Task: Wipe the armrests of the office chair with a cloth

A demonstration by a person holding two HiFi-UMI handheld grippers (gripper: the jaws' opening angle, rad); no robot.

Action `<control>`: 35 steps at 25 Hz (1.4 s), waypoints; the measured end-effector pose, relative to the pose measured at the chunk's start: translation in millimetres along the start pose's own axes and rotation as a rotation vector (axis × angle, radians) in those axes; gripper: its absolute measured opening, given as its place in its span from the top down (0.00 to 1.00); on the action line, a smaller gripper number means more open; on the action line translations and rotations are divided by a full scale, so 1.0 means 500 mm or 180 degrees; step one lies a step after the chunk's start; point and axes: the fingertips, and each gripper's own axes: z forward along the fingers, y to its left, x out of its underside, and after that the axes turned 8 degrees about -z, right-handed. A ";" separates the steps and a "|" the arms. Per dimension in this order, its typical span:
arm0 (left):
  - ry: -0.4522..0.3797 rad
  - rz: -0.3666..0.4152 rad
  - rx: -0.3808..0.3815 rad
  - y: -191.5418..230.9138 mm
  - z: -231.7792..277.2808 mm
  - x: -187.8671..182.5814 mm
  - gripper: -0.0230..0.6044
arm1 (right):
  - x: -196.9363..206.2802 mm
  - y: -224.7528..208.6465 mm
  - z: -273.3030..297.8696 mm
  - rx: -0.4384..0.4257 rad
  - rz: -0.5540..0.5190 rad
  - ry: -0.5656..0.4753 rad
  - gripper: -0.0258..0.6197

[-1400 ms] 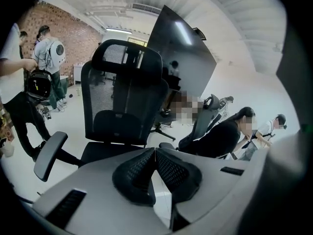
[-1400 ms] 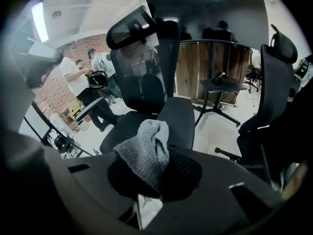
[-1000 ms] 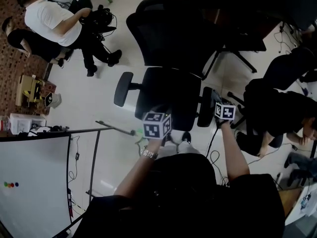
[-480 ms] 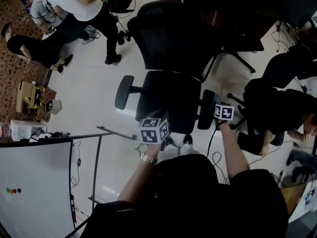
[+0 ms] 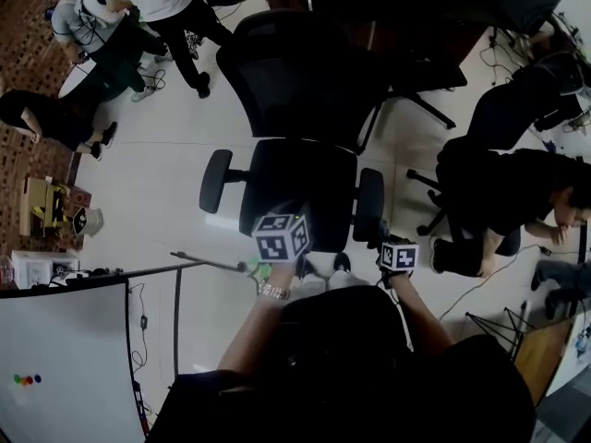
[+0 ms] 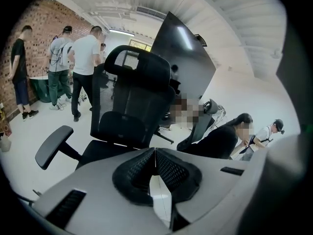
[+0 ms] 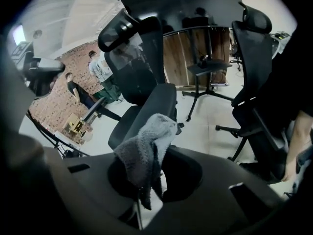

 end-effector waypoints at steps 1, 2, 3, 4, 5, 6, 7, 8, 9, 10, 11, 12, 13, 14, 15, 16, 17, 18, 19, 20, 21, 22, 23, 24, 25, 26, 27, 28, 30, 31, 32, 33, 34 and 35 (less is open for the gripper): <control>-0.0011 0.0003 0.0007 -0.002 -0.001 -0.003 0.96 | 0.008 0.010 -0.008 -0.0042 -0.0025 0.0023 0.88; -0.0020 0.0005 0.0010 -0.004 -0.003 -0.005 0.96 | 0.004 0.013 -0.017 -0.0071 -0.0049 0.0011 0.88; -0.0027 0.0005 0.0006 -0.005 -0.006 -0.006 0.96 | -0.014 0.009 -0.026 -0.0081 -0.0066 -0.0049 0.88; -0.0032 0.0007 -0.0006 -0.004 -0.009 -0.008 0.96 | -0.049 -0.003 -0.034 -0.0074 -0.0065 -0.0154 0.88; -0.0033 0.0011 -0.0030 -0.001 -0.012 -0.010 0.96 | -0.095 -0.019 -0.036 -0.0063 -0.0047 -0.0270 0.88; -0.0028 0.0017 -0.0064 0.005 -0.015 -0.012 0.96 | -0.144 -0.036 -0.031 -0.0058 -0.0026 -0.0358 0.88; -0.0017 0.0025 -0.0102 0.012 -0.017 -0.014 0.96 | -0.193 -0.052 -0.017 -0.0047 -0.0027 -0.0399 0.88; 0.0000 0.0029 -0.0137 0.018 -0.019 -0.013 0.96 | -0.238 -0.066 0.000 -0.0012 -0.0066 -0.0397 0.88; 0.0017 0.0027 -0.0166 0.025 -0.022 -0.010 0.96 | -0.279 -0.076 0.020 0.0050 -0.0141 -0.0370 0.88; 0.0030 0.0019 -0.0188 0.030 -0.026 -0.006 0.96 | -0.316 -0.082 0.038 0.0124 -0.0230 -0.0340 0.88; 0.0036 0.0008 -0.0204 0.033 -0.032 -0.002 0.96 | -0.346 -0.086 0.056 0.0191 -0.0304 -0.0311 0.88; 0.0039 -0.0002 -0.0218 0.037 -0.037 0.003 0.96 | -0.367 -0.089 0.078 0.0237 -0.0345 -0.0265 0.88; 0.0041 -0.0014 -0.0234 0.040 -0.043 0.007 0.96 | -0.377 -0.093 0.103 0.0267 -0.0365 -0.0198 0.88; 0.0041 -0.0027 -0.0250 0.045 -0.047 0.011 0.96 | -0.377 -0.095 0.126 0.0291 -0.0376 -0.0118 0.88; 0.0041 -0.0043 -0.0267 0.051 -0.050 0.014 0.96 | -0.369 -0.095 0.144 0.0315 -0.0380 -0.0036 0.88; 0.0039 -0.0060 -0.0281 0.056 -0.053 0.017 0.96 | -0.357 -0.093 0.154 0.0349 -0.0381 0.0012 0.88; 0.0038 -0.0078 -0.0291 0.061 -0.057 0.019 0.96 | -0.347 -0.090 0.156 0.0388 -0.0383 0.0004 0.88; 0.0035 -0.0093 -0.0296 0.065 -0.061 0.020 0.96 | -0.340 -0.083 0.154 0.0405 -0.0388 -0.0036 0.88; 0.0029 -0.0106 -0.0299 0.068 -0.065 0.020 0.96 | -0.333 -0.071 0.149 0.0384 -0.0398 -0.0083 0.88; 0.0022 -0.0115 -0.0302 0.072 -0.068 0.018 0.96 | -0.326 -0.055 0.146 0.0329 -0.0423 -0.0126 0.88; 0.0015 -0.0120 -0.0302 0.076 -0.069 0.015 0.96 | -0.319 -0.036 0.143 0.0258 -0.0475 -0.0160 0.88; 0.0011 -0.0123 -0.0298 0.078 -0.069 0.012 0.96 | -0.308 -0.018 0.140 0.0195 -0.0556 -0.0170 0.88; 0.0008 -0.0124 -0.0289 0.079 -0.068 0.010 0.96 | -0.291 -0.005 0.138 0.0158 -0.0650 -0.0146 0.88; 0.0006 -0.0122 -0.0274 0.078 -0.067 0.007 0.96 | -0.271 0.005 0.135 0.0135 -0.0728 -0.0114 0.88; 0.0004 -0.0117 -0.0253 0.075 -0.065 0.003 0.96 | -0.253 0.015 0.131 0.0109 -0.0779 -0.0102 0.88; 0.0000 -0.0108 -0.0227 0.072 -0.062 -0.001 0.96 | -0.236 0.027 0.126 0.0062 -0.0811 -0.0108 0.88; -0.0003 -0.0096 -0.0199 0.068 -0.058 -0.005 0.96 | -0.220 0.042 0.122 -0.0020 -0.0841 -0.0125 0.88; -0.0003 -0.0082 -0.0171 0.063 -0.053 -0.008 0.96 | -0.202 0.061 0.117 -0.0138 -0.0883 -0.0138 0.88; 0.0005 -0.0052 -0.0108 0.051 -0.043 -0.013 0.96 | -0.160 0.100 0.103 -0.0399 -0.0995 -0.0114 0.88; 0.0012 -0.0037 -0.0072 0.045 -0.038 -0.014 0.96 | -0.137 0.116 0.093 -0.0504 -0.1053 -0.0086 0.88; 0.0018 -0.0022 -0.0037 0.038 -0.034 -0.015 0.96 | -0.114 0.131 0.084 -0.0591 -0.1108 -0.0051 0.88; 0.0025 -0.0005 -0.0006 0.033 -0.029 -0.016 0.96 | -0.092 0.144 0.075 -0.0674 -0.1162 -0.0015 0.88; 0.0033 0.0011 0.0023 0.028 -0.025 -0.016 0.96 | -0.070 0.157 0.065 -0.0759 -0.1220 0.0019 0.88; 0.0039 0.0024 0.0054 0.023 -0.022 -0.017 0.96 | -0.049 0.168 0.056 -0.0841 -0.1282 0.0052 0.88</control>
